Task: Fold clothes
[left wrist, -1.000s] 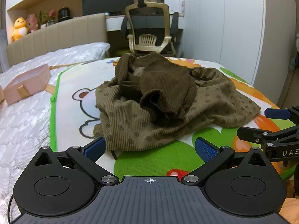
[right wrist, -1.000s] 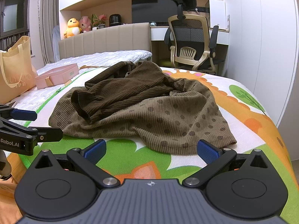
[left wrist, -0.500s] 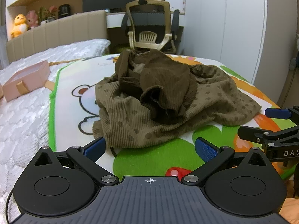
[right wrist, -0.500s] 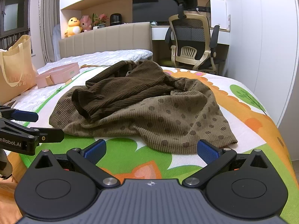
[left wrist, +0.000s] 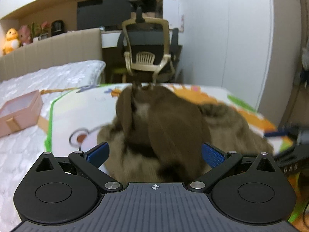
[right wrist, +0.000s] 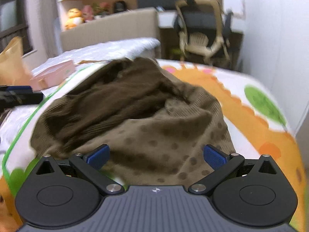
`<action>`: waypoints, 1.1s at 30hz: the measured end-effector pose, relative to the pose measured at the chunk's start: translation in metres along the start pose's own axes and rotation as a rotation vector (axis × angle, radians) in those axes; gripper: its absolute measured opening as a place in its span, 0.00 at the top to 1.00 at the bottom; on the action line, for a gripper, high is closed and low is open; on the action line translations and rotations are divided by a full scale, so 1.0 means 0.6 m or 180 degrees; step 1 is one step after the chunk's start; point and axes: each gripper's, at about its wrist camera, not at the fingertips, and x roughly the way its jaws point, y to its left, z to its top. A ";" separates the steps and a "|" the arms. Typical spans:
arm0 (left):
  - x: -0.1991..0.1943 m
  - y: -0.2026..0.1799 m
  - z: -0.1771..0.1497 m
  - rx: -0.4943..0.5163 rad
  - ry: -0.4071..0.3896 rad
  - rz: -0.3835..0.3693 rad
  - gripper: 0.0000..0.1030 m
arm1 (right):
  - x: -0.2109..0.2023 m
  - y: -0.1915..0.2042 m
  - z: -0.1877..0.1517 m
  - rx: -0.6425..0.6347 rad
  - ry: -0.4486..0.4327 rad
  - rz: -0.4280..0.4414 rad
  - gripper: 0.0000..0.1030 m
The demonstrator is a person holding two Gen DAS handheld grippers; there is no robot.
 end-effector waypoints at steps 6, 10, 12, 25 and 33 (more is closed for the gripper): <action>0.114 0.101 0.051 -0.0460 0.0240 -0.0402 0.00 | 0.048 -0.051 -0.008 0.0327 0.0221 -0.0041 0.00; 0.205 0.155 0.055 -0.0794 0.0561 -0.0319 0.00 | 0.057 -0.040 -0.010 0.0154 0.0255 -0.0146 0.00; 0.237 0.170 0.052 -0.0911 0.0688 -0.0338 0.00 | 0.059 -0.036 -0.008 0.0053 0.0284 -0.0157 0.00; 0.278 0.190 0.025 -0.0888 0.0893 -0.0436 0.00 | 0.020 -0.021 0.052 -0.0612 -0.0553 -0.0161 0.00; 0.270 0.186 0.032 -0.0885 0.0833 -0.0370 0.00 | 0.180 -0.116 0.190 0.0057 -0.0174 0.0048 0.37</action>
